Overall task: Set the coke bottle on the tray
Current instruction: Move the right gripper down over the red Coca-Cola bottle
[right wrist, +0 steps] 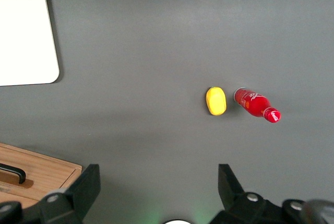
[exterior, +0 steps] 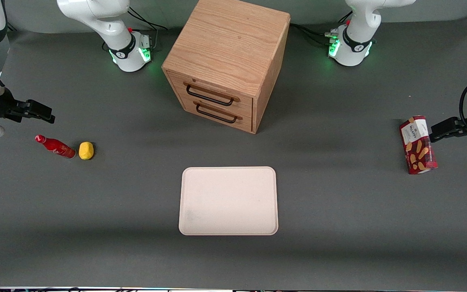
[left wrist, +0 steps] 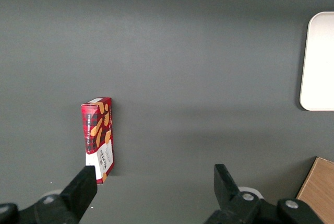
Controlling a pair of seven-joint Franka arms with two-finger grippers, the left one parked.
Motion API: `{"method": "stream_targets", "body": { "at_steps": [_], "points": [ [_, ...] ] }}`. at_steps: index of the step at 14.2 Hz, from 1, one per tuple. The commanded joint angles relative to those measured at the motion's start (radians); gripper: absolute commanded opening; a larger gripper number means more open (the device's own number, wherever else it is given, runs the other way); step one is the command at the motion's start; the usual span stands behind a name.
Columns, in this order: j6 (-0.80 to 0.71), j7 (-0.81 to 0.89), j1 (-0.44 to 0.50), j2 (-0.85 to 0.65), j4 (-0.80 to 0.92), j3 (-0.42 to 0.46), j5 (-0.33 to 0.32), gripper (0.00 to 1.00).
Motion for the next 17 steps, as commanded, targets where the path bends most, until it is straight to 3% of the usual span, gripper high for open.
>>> {"method": "stream_targets", "body": {
  "at_steps": [1, 8, 13, 17],
  "points": [
    [-0.022, 0.029, 0.002, 0.012, 0.031, 0.007, -0.002, 1.0],
    [-0.022, -0.061, -0.004, 0.017, 0.025, -0.002, -0.029, 1.0],
    [0.036, -0.264, -0.007, 0.061, 0.002, -0.118, -0.043, 1.0],
    [0.237, -0.471, -0.003, 0.06, -0.168, -0.239, -0.032, 1.0]
  ]
}}
